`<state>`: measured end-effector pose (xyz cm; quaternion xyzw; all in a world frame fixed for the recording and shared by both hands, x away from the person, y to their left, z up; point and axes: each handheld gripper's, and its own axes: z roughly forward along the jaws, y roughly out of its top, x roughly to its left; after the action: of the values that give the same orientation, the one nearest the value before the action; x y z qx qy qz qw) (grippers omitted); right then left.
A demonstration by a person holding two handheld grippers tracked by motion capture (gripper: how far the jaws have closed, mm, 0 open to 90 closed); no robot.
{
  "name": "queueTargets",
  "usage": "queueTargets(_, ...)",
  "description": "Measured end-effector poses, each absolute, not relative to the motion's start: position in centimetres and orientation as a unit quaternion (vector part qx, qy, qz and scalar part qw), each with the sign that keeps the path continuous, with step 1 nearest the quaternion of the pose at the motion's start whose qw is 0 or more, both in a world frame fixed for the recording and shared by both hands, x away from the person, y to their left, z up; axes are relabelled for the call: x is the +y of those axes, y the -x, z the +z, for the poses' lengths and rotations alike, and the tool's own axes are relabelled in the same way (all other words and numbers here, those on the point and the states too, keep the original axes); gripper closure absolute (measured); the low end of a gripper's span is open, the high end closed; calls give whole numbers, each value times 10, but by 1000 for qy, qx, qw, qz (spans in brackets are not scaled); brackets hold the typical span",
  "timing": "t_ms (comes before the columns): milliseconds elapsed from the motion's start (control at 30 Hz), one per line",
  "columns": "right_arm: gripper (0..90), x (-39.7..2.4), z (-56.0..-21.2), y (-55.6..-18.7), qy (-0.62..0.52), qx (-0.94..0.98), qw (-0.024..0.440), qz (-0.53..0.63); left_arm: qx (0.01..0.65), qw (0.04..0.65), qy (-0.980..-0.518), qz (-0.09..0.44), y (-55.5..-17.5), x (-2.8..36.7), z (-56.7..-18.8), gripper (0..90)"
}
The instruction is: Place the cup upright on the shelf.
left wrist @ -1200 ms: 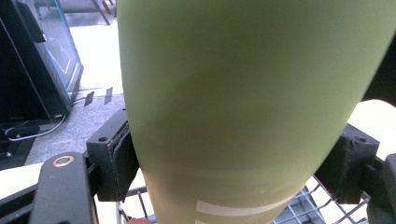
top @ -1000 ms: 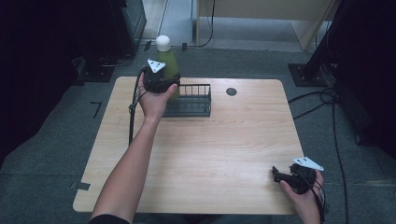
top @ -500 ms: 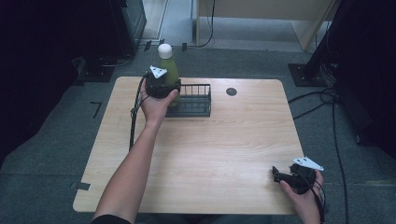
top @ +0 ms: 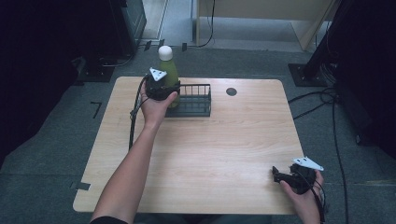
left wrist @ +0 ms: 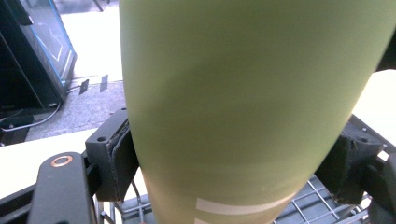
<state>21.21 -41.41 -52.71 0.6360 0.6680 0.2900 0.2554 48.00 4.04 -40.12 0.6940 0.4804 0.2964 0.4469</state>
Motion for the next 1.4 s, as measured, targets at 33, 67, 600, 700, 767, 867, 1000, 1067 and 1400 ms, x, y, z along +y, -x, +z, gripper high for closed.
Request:
queueTargets(33, 1, -414, -527, -212, -636, 668, 255, 290, 482, 447, -694, 292, -480, 41, -401, 196)
queueTargets(67, 1, -414, -527, -212, -636, 667, 256, 290, 482, 448, -695, 289, -480, 42, -401, 191)
queueTargets(600, 1, -414, -527, -212, -636, 668, 255, 290, 494, 455, -692, 266, -475, 47, -396, 0)
queueTargets(700, 1, -414, -527, -212, -636, 668, 256, 290, 495, 461, -690, 260, -473, 49, -394, 0)
queueTargets(767, 1, -414, -527, -212, -636, 668, 255, 290, 494, 462, -690, 259, -472, 50, -393, 0)
queueTargets(867, 1, -414, -527, -212, -636, 668, 255, 290, 492, 468, -687, 259, -466, 55, -393, 0)
queueTargets(1000, 1, -414, -527, -212, -636, 668, 255, 290, 488, 465, -690, 263, -457, 60, -393, 0)
queueTargets(1067, 1, -414, -527, -212, -636, 668, 255, 290, 487, 466, -689, 265, -452, 63, -393, 0)
queueTargets(1400, 1, -414, -527, -212, -636, 668, 255, 290, 479, 478, -685, 269, -430, 78, -390, 0)
